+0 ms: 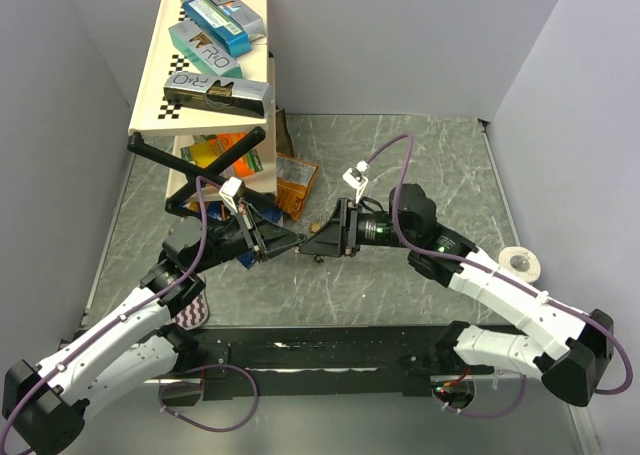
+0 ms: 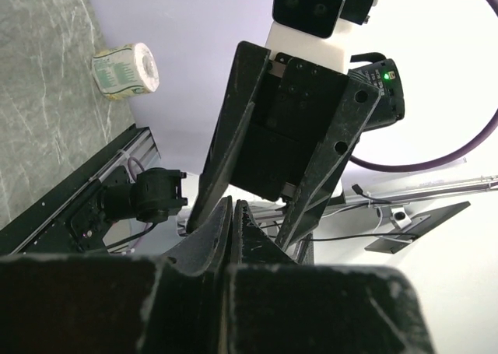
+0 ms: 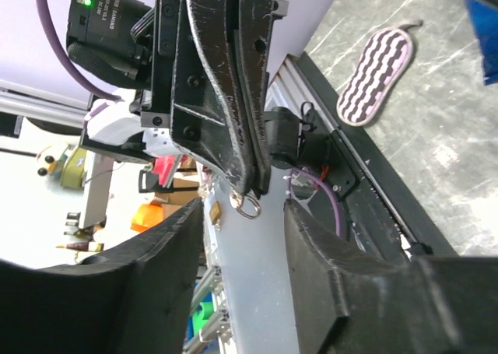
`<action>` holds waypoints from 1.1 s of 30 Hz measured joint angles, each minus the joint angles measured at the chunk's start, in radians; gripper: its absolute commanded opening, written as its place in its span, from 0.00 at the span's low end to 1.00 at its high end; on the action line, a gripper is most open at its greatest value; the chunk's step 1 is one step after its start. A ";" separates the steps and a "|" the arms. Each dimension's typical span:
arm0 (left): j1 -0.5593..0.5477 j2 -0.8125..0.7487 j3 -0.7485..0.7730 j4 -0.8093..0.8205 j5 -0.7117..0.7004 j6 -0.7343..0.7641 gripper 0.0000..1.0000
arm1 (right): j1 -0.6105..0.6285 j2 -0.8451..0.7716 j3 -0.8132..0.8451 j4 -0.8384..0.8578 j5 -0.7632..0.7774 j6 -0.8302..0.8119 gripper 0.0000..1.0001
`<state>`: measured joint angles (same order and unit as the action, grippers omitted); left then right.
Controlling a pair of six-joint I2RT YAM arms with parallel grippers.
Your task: Unlock with the key
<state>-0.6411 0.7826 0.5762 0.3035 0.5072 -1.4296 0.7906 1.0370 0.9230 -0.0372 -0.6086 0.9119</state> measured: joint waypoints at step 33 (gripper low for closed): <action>-0.011 0.042 0.149 -0.268 -0.109 0.178 0.89 | -0.002 0.032 -0.072 0.065 0.074 0.061 0.00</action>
<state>-0.6525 0.8249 0.7250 0.0357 0.3981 -1.2514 0.7887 1.0687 0.8505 0.0280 -0.5346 0.9733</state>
